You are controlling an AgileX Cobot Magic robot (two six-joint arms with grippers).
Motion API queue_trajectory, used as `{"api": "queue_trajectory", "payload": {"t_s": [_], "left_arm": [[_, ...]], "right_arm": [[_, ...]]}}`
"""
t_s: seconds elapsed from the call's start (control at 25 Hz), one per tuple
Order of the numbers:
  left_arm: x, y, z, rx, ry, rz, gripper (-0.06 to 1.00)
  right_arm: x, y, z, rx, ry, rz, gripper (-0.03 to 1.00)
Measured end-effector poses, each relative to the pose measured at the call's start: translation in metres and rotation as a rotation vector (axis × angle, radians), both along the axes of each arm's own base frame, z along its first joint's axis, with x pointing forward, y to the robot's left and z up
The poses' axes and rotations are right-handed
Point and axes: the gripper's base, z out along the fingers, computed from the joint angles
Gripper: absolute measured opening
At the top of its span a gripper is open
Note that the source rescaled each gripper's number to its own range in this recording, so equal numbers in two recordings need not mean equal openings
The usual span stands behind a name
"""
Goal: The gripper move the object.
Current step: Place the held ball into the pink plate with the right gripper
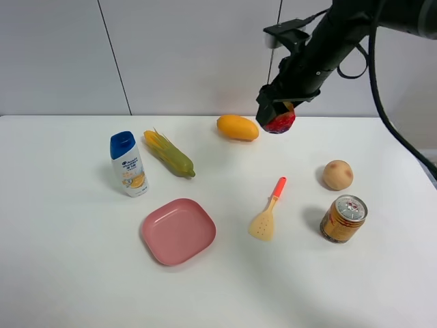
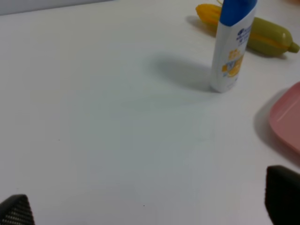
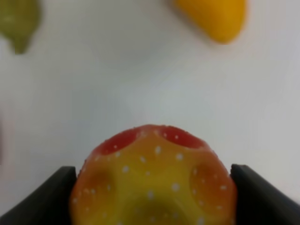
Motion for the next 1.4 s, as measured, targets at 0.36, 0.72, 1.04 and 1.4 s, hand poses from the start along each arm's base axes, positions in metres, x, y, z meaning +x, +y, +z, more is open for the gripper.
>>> {"api": "queue_trajectory", "payload": {"t_s": [0.36, 0.72, 1.04, 1.4], "left_arm": [[0.0, 0.0, 0.0, 0.0, 0.0, 0.0, 1.0], [0.0, 0.0, 0.0, 0.0, 0.0, 0.0, 1.0], [0.0, 0.0, 0.0, 0.0, 0.0, 0.0, 1.0], [0.0, 0.0, 0.0, 0.0, 0.0, 0.0, 1.0]], "right_arm": [[-0.075, 0.111, -0.002, -0.054, -0.04, 0.422, 0.0], [-0.114, 0.147, -0.03, -0.009, -0.063, 0.552, 0.0], [-0.118, 0.142, -0.081, 0.047, -0.133, 0.478, 0.0], [-0.111, 0.151, -0.134, 0.007, -0.085, 0.461, 0.0]]}}
